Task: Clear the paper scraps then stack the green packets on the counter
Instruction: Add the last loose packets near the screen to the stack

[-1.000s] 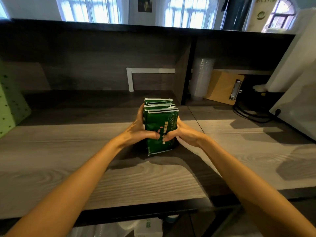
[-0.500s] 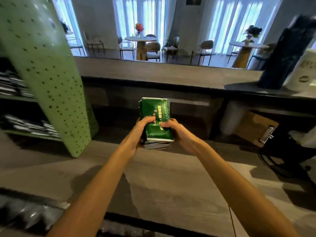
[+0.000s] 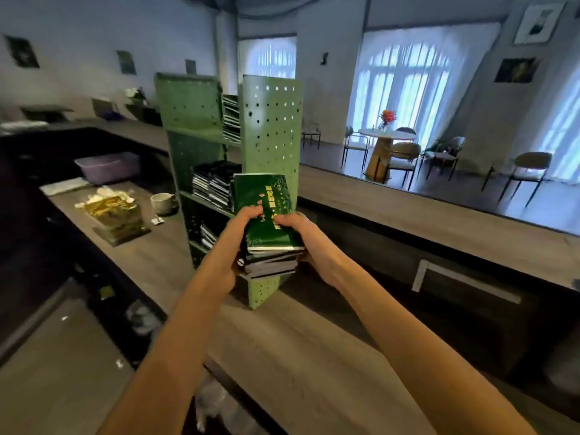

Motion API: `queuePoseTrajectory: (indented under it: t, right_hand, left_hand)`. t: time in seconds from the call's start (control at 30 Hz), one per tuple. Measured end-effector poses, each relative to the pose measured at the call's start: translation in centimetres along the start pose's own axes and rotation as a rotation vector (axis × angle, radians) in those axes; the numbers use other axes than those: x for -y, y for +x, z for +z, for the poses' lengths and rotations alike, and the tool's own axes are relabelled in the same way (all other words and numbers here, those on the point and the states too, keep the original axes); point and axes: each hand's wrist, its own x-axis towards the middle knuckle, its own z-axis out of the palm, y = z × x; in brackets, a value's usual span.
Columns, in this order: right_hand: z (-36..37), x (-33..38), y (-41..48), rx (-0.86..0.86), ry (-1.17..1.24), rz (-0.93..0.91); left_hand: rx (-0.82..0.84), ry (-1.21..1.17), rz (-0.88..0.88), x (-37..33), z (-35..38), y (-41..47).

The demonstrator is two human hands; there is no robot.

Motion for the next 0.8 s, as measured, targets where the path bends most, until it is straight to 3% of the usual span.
queuePoseTrajectory:
  t: [0.23,0.43,0.63,0.8]
  right_hand:
    - [7.8,5.0,6.5,0.087,-0.138,-0.103]
    - [13.2,9.5,14.0,0.038,-0.143,-0.21]
    - [17.0,13.6,22.6,-0.107,-0.084,-0.259]
    - [18.4,16.7,27.0,-0.27,-0.036,-0.289]
  left_hand:
    - [-0.064,-0.048,0.127,-6.6,-6.6,2.5]
    - [0.05,-0.118,0.161,-12.8,-12.3,9.0]
    - [0.181,-0.013,0.216,-19.5,-16.5,16.9]
    - [0.304,0.058,0.135,-24.3,-17.5,22.5]
